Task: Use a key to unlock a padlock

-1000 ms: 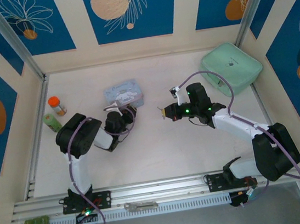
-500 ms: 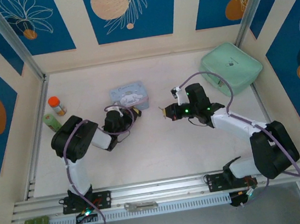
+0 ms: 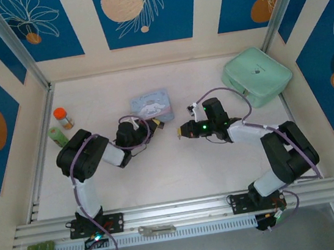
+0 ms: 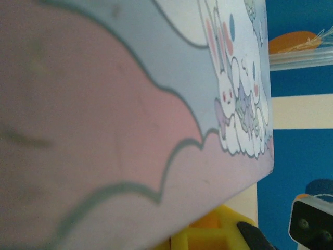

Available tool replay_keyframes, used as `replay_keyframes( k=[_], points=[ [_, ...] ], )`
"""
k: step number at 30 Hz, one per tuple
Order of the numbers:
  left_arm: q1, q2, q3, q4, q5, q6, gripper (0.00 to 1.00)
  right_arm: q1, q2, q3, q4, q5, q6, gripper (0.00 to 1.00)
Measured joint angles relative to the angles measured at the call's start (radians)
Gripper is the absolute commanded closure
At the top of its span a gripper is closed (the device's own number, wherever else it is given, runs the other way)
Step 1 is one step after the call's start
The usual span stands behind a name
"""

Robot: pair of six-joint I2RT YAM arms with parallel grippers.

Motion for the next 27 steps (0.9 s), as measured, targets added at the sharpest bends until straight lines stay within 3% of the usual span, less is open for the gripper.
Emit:
replay_keyframes(
  k=[3, 11, 16, 22, 27],
  points=[
    [-0.01, -0.032, 0.01, -0.094, 0.005, 0.042, 1.0, -0.013, 0.031, -0.001, 0.031, -0.027, 0.013, 1.0],
    [-0.031, -0.135, 0.055, -0.427, -0.07, 0.329, 1.0, -0.031, 0.037, -0.002, 0.037, -0.04, 0.021, 1.0],
    [-0.032, -0.134, 0.067, -0.457, -0.071, 0.427, 0.87, -0.035, 0.018, -0.007, 0.033, -0.04, 0.017, 1.0],
    [-0.032, -0.116, 0.069, -0.5, -0.074, 0.513, 0.62, -0.036, -0.007, -0.013, 0.021, -0.033, 0.007, 1.0],
    [-0.032, -0.12, 0.069, -0.506, -0.071, 0.533, 0.56, -0.037, -0.021, -0.016, 0.005, -0.028, 0.002, 1.0]
  ],
)
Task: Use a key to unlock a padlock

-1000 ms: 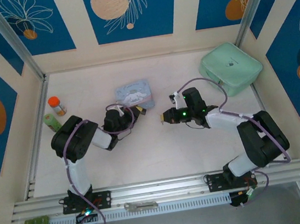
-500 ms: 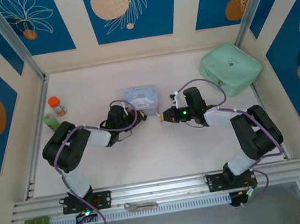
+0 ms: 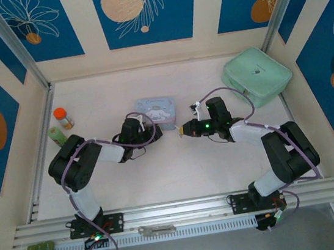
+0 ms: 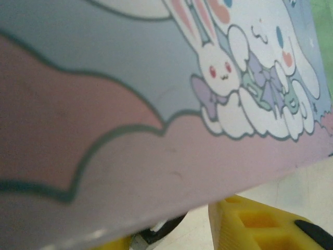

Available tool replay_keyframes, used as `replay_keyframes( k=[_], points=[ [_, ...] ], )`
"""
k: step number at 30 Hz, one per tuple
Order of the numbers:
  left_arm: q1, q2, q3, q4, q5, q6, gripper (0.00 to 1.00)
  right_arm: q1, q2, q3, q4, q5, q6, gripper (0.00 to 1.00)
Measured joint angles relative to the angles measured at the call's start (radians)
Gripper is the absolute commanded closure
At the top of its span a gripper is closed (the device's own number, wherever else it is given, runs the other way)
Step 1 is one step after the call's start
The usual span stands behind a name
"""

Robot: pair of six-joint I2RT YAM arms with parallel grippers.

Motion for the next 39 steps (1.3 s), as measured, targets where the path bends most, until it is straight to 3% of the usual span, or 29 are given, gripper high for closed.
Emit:
replay_keyframes(
  k=[17, 27, 36, 39],
  points=[
    [-0.047, 0.048, -0.092, 0.284, -0.113, -0.064, 0.55, 0.0, -0.045, -0.006, -0.006, 0.031, -0.003, 1.0],
    [-0.109, -0.01, -0.104, 0.178, -0.188, -0.064, 0.59, 0.0, -0.048, -0.016, -0.009, 0.041, -0.003, 1.0],
    [-0.115, -0.002, -0.095, 0.172, -0.201, -0.063, 0.59, 0.0, -0.048, -0.016, -0.01, 0.041, -0.003, 1.0],
    [-0.118, 0.012, -0.086, 0.182, -0.214, -0.063, 0.63, 0.0, -0.049, -0.017, -0.011, 0.042, -0.003, 1.0]
  ],
)
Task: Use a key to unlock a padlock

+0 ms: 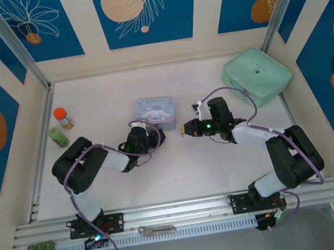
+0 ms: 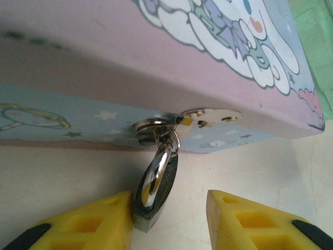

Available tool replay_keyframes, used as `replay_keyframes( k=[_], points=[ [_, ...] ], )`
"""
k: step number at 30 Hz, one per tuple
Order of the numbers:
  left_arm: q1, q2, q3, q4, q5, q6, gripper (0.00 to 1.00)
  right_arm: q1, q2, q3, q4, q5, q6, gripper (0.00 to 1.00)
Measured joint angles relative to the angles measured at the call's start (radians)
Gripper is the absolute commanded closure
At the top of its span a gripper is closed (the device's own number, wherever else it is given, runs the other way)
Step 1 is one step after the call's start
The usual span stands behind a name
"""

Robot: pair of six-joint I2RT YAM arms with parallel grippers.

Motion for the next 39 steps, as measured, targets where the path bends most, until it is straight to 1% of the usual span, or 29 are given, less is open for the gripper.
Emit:
replay_keyframes(
  k=[4, 9, 11, 14, 16, 22, 26, 33, 39],
  points=[
    [-0.001, 0.033, 0.029, 0.009, -0.016, 0.002, 0.72, 0.0, -0.014, -0.01, -0.006, 0.006, 0.0, 1.0],
    [-0.002, 0.06, 0.045, 0.026, -0.03, 0.004, 0.94, 0.0, -0.023, -0.016, -0.012, 0.007, 0.0, 1.0],
    [-0.002, 0.064, 0.049, 0.034, -0.029, 0.002, 1.0, 0.0, -0.023, -0.017, -0.013, 0.007, 0.0, 1.0],
    [-0.002, 0.063, 0.049, 0.033, -0.018, -0.006, 1.0, 0.0, -0.023, -0.023, -0.013, 0.006, 0.0, 1.0],
    [-0.002, 0.061, 0.049, 0.03, 0.009, -0.018, 1.0, 0.0, -0.023, -0.033, -0.011, -0.001, 0.001, 1.0],
    [-0.002, 0.03, 0.049, -0.011, 0.143, -0.078, 1.0, -0.005, 0.008, -0.049, -0.002, -0.056, 0.014, 1.0],
    [0.007, 0.01, 0.051, -0.01, 0.227, -0.135, 1.0, -0.031, 0.056, -0.05, 0.018, -0.118, 0.023, 1.0],
    [0.036, 0.003, 0.068, 0.068, 0.332, -0.251, 1.0, -0.079, 0.084, -0.053, 0.058, -0.246, 0.035, 1.0],
    [0.051, 0.003, 0.077, 0.158, 0.376, -0.325, 1.0, -0.117, 0.13, -0.072, 0.117, -0.335, 0.055, 1.0]
  ],
)
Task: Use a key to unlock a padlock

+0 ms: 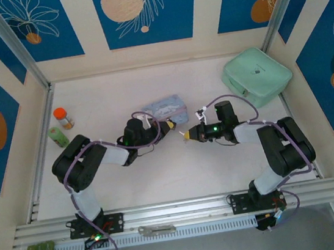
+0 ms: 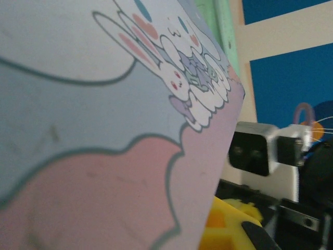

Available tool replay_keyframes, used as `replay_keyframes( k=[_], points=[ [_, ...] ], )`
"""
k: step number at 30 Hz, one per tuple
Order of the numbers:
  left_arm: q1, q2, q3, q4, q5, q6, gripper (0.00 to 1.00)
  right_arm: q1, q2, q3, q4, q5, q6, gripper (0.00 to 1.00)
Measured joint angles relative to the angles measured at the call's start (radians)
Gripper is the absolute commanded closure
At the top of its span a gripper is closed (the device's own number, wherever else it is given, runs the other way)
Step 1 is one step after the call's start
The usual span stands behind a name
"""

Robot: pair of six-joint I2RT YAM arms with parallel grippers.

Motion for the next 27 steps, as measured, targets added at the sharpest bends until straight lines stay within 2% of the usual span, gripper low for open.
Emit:
replay_keyframes(
  k=[13, 27],
  points=[
    [0.001, 0.064, -0.002, 0.163, 0.047, -0.096, 1.0, -0.01, 0.035, 0.007, 0.064, -0.042, 0.027, 1.0],
    [0.007, 0.066, -0.014, 0.179, 0.097, -0.095, 1.0, -0.051, 0.035, 0.04, 0.05, -0.045, 0.012, 1.0]
  ],
)
